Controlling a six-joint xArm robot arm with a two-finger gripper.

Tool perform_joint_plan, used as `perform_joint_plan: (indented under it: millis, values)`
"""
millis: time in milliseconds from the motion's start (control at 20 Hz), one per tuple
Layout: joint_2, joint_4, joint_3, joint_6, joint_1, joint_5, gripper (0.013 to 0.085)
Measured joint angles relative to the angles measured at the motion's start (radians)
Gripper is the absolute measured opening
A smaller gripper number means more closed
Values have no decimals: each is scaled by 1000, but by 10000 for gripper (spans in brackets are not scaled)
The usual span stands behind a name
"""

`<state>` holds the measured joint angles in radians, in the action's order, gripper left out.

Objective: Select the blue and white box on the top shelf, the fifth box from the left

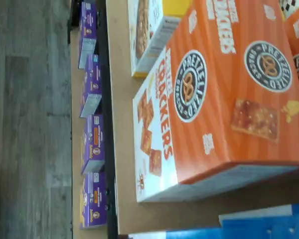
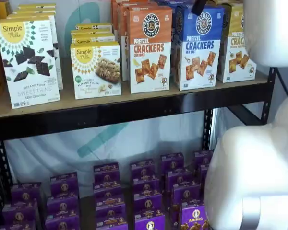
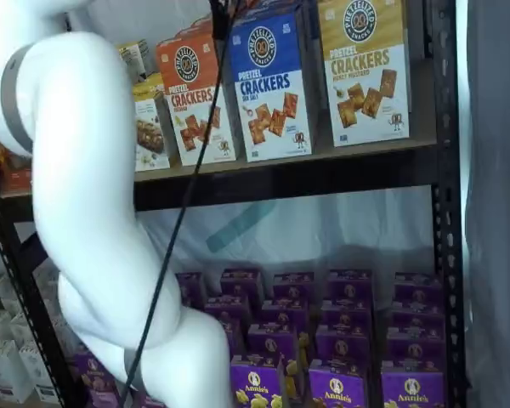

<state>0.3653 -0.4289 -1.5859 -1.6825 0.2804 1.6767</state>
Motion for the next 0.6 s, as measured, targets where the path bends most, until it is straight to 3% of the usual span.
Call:
perform_joint_plan:
  millis: [600]
  values:
    - [-77, 49, -67, -21, -5, -6, 850]
